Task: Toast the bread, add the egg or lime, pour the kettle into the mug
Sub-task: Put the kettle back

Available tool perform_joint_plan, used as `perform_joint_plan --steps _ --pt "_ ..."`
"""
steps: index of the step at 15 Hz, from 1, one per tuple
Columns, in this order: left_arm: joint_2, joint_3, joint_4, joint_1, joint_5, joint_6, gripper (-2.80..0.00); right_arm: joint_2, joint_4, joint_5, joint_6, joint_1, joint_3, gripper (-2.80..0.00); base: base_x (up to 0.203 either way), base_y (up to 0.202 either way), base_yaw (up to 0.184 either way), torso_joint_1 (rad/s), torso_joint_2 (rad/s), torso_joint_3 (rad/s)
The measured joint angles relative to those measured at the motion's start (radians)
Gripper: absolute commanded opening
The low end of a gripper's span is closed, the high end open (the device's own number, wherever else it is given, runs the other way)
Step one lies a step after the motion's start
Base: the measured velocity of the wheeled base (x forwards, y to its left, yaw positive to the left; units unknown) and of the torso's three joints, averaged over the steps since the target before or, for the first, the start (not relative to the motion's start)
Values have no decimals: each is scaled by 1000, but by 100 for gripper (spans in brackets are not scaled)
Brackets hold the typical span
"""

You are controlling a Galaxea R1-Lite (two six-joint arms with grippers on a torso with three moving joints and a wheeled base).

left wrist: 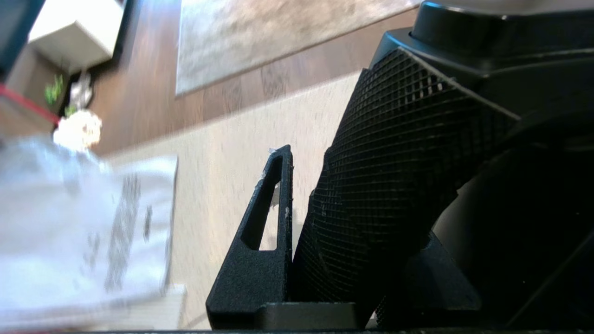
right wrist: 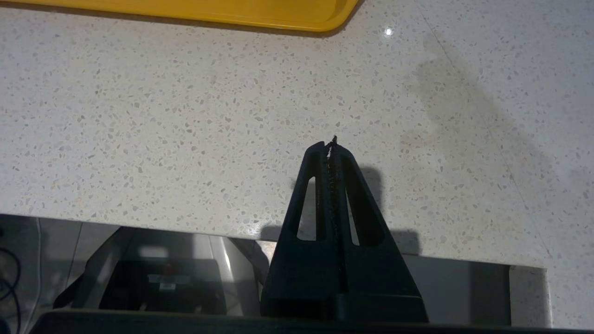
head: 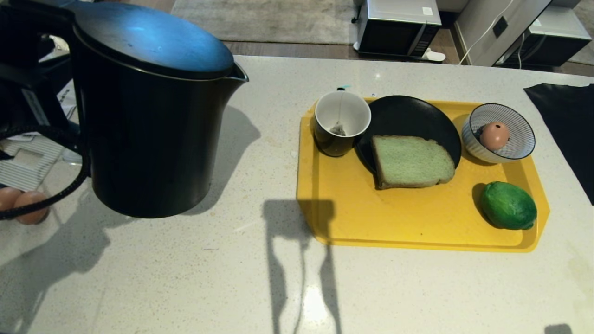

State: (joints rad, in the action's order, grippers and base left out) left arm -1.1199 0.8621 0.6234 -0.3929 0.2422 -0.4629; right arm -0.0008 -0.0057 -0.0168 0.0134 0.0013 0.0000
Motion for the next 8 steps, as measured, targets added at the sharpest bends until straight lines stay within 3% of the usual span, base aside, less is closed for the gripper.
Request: perform_joint_plan --steps 5,8 --pt "-77 -88 63 74 -16 165 -280 0 0 0 0 0 0 -280 0 0 0 0 0 0" --pt "-212 -79 208 152 -102 246 -280 0 0 0 0 0 0 -280 0 0 0 0 0 0"
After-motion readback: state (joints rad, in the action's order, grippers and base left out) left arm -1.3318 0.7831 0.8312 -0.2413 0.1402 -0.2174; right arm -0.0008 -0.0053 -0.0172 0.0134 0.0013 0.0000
